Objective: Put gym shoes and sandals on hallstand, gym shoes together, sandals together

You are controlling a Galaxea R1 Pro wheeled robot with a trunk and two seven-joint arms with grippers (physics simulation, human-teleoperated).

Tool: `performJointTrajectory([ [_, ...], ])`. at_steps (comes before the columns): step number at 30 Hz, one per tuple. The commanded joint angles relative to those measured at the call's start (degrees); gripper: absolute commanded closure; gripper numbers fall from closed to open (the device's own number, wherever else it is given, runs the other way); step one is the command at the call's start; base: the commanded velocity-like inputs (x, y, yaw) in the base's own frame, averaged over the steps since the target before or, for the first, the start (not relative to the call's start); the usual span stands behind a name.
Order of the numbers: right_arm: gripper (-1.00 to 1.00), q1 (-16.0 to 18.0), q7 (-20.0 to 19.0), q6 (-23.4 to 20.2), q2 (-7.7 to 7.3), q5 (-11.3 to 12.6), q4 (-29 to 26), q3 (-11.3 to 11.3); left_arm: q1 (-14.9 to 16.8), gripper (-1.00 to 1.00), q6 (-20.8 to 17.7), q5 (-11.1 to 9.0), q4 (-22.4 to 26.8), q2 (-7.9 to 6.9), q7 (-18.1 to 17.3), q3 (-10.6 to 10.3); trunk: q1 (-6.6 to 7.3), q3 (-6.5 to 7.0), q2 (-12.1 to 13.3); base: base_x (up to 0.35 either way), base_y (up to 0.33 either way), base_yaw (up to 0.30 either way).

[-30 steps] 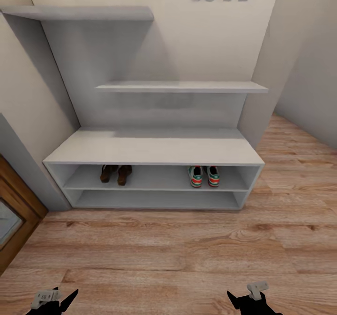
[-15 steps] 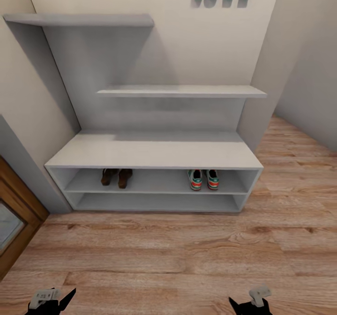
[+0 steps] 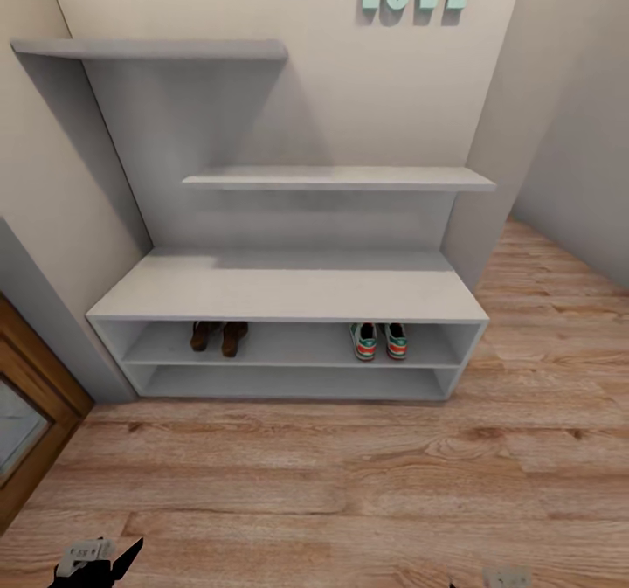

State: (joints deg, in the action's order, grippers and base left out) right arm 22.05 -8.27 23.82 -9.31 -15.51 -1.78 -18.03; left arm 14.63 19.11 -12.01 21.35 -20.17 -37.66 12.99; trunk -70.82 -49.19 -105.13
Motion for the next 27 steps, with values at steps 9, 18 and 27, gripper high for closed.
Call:
performJointTrajectory([
  [9, -1.0, -0.7, 0.0, 0.2, 2.79, -0.3, 0.1, -0.5, 0.0, -1.0, -0.1, -0.2, -0.1, 0.04, -0.5, 0.1, 1.99, 1.58, 3.6, 0.0, 0.0, 0.0],
  [18, -1.0, -0.8, 0.0, 0.2, 6.5, -0.2, 0.1, -0.6, 0.0, -1.0, 0.0, -0.3, -0.1, 0.04, -0.5, 0.1, 2.65, 2.12, 4.8, 0.0, 0.0, 0.0],
  [27, -1.0, -0.8, 0.0, 0.2, 6.59, -0.2, 0.1, -0.6, 0.0, -1.0, -0.1, -0.3, -0.1, 0.04, -0.5, 0.1, 2.65, 2.12, 4.8, 0.0, 0.0, 0.0],
])
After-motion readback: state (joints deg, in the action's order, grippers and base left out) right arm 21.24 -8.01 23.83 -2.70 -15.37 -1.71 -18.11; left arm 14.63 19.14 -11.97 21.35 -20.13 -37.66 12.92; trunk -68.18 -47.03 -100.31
